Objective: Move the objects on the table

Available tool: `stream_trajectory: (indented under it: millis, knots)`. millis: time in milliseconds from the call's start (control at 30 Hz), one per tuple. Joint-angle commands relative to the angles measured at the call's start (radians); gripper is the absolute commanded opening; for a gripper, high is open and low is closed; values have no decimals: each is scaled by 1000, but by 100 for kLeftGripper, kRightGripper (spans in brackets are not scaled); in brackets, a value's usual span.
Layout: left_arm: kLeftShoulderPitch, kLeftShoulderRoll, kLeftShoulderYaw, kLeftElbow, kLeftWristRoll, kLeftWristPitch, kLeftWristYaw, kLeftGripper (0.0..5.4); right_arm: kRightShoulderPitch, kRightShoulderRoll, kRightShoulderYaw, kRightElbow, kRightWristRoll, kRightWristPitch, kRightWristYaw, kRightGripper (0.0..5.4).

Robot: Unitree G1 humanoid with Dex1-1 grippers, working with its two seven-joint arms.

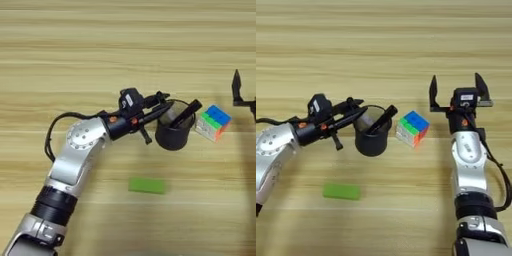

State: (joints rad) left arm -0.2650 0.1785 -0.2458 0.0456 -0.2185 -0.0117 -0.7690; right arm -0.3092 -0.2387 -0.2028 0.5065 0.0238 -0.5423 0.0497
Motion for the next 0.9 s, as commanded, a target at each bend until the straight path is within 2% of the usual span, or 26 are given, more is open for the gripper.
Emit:
stream_trajectory:
  millis: [33, 367, 433, 567, 700, 900]
  knots:
    - [-30, -5, -15, 53, 20, -13, -10, 68, 2, 4, 2, -14, 4, 3, -7, 540]
    - [-36, -18, -27, 146, 39, -40, -15, 68, 3, 3, 2, -15, 4, 4, -4, 540]
    - [-36, -20, -26, 148, 39, -40, -11, 117, 3, 3, 3, -15, 2, 3, -3, 540]
    - [-35, -25, -23, 139, 31, -47, -8, 162, 4, 2, 4, -13, 0, 1, -3, 540]
    - [-27, -31, -12, 95, 3, -51, -12, 193, 4, 3, 5, -14, 0, 1, -3, 540]
    - [-23, -50, 23, -13, -45, -35, 11, 266, 2, 1, 5, -9, 1, 1, -3, 540]
